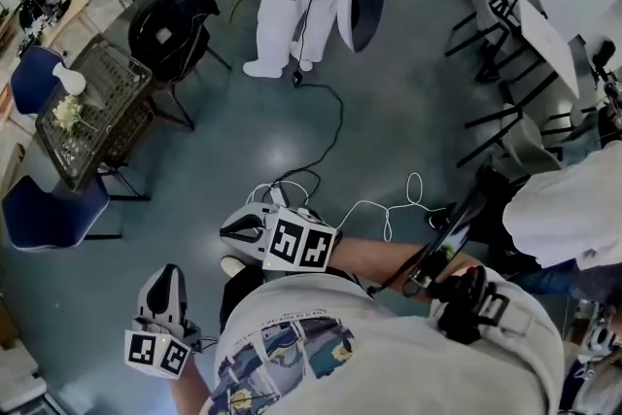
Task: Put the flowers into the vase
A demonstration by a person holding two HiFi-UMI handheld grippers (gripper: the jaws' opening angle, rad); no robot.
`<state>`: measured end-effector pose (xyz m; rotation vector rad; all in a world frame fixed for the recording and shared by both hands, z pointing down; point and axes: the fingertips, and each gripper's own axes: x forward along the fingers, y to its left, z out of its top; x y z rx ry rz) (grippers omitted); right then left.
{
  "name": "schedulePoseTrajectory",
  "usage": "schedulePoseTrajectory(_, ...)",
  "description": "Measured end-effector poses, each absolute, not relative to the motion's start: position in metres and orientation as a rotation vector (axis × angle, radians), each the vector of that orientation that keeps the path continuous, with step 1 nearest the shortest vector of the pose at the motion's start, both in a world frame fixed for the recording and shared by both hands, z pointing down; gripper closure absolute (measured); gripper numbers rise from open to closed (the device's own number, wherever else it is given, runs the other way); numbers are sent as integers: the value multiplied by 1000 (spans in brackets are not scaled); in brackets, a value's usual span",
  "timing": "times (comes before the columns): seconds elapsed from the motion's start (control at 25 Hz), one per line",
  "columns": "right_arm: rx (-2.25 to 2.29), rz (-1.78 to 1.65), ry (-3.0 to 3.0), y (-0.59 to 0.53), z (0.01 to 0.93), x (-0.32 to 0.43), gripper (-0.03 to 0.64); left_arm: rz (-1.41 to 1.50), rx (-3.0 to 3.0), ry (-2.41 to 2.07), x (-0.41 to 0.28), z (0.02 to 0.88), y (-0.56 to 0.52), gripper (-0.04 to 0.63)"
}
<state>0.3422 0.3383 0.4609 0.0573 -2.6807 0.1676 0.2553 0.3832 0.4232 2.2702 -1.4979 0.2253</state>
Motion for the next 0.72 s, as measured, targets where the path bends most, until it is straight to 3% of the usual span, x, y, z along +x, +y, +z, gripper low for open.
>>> schedulePoseTrajectory(0.56,78,141,-2653,305,453,177,600,189,2297,-1462,105,413,347,561)
schedulePoseTrajectory(0.72,50,139,-2656,313,455,132,567,188,2272,-1487,64,417,352,561)
